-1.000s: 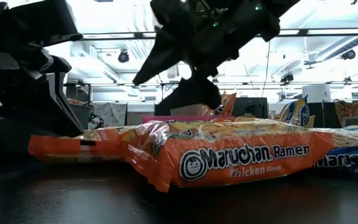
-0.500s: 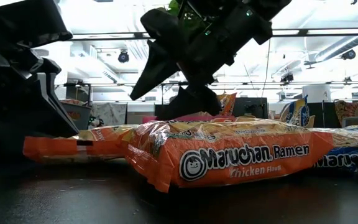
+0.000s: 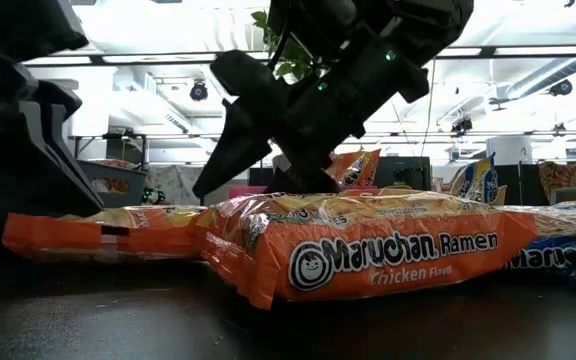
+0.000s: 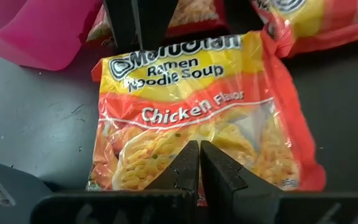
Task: Sort Maruchan noodles
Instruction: Put the top orange noodle pack into the red bin
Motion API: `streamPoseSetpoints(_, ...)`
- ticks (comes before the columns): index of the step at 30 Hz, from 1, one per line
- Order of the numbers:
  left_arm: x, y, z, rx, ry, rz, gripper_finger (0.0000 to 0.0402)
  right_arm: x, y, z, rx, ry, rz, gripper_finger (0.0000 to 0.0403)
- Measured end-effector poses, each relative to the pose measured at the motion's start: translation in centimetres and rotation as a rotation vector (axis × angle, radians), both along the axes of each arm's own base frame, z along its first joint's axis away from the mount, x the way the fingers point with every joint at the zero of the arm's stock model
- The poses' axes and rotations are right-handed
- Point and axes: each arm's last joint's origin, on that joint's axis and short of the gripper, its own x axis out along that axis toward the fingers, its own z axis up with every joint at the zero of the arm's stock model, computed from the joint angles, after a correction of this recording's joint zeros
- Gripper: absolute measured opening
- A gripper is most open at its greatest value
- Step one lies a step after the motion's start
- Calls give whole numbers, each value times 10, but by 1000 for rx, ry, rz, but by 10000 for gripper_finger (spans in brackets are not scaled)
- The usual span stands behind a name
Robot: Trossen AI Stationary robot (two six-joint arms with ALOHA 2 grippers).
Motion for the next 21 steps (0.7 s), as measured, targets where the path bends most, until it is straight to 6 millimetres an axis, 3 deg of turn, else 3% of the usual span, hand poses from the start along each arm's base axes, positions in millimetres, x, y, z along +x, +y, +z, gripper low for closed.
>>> streamPoseSetpoints(13,-7,2,21,-103,17,-1,0,7,2,15,-23,-46,74,299)
streamPoseSetpoints(21,-11,4,9,-171,68,59,0,11,3,23,-51,-71,96,295)
